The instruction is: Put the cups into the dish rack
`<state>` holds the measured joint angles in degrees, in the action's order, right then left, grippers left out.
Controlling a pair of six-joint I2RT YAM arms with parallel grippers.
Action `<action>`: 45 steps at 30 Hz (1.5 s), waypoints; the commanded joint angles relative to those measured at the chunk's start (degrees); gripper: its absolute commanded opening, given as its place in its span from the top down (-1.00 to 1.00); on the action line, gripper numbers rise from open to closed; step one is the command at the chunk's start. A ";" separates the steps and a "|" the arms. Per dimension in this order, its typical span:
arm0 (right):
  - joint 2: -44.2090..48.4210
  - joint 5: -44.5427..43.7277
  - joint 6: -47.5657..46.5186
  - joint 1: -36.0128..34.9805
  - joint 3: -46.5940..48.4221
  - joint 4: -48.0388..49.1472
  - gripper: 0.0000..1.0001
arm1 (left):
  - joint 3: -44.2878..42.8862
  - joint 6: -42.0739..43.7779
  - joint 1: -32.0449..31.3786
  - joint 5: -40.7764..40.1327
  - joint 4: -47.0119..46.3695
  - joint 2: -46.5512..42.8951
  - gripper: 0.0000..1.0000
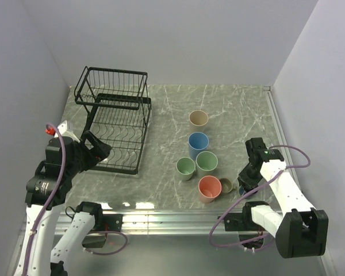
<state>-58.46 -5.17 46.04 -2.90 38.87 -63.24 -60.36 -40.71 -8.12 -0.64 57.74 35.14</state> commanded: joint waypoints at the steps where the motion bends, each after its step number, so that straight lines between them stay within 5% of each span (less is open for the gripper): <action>1: -0.17 -2.39 1.33 -0.36 -0.90 2.77 0.49 | 0.15 0.72 -0.58 0.82 -1.31 0.28 -0.81; 4: -1.13 -2.65 1.51 -0.53 -0.12 2.86 0.99 | -0.20 1.16 -0.84 0.82 -0.96 0.20 -0.82; 8: -0.52 -8.95 3.35 -4.38 5.58 -0.99 1.00 | -1.78 2.30 -1.46 0.82 -0.52 0.99 -0.83; 15: -3.15 -16.89 2.57 -9.49 32.34 -11.63 1.00 | -11.51 3.97 -3.65 2.23 0.62 6.77 -0.97; 21: -12.46 -1.81 -5.77 -13.80 58.36 -12.52 1.00 | -23.55 4.76 -5.59 11.51 -6.55 12.93 -0.99; 24: -13.35 16.80 -4.66 -15.12 63.78 -4.20 1.00 | -25.69 2.83 -5.59 22.50 -14.62 16.00 -0.99; 27: -8.62 36.07 7.15 -15.30 55.64 16.86 1.00 | -21.67 -4.27 -5.59 36.56 -23.68 17.95 -0.99; 29: -4.85 44.58 15.88 -15.47 49.14 36.28 1.00 | -17.19 -13.63 -5.68 44.38 -38.60 17.43 -0.98; 31: -3.34 47.87 26.53 -16.00 41.48 52.33 1.00 | -9.19 -19.91 -5.59 46.87 -53.07 15.41 -0.99; 34: -2.89 49.99 31.56 -18.10 38.91 60.57 1.00 | -3.90 -25.12 -5.68 46.96 -57.29 14.87 -0.99; 45: -6.05 50.00 36.49 -27.33 35.75 72.12 1.00 | 5.07 -36.89 -6.21 46.61 -78.60 14.61 -0.99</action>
<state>-64.12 43.33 79.61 -28.93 75.13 -0.91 -57.21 -71.75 -13.91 44.77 -6.87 51.27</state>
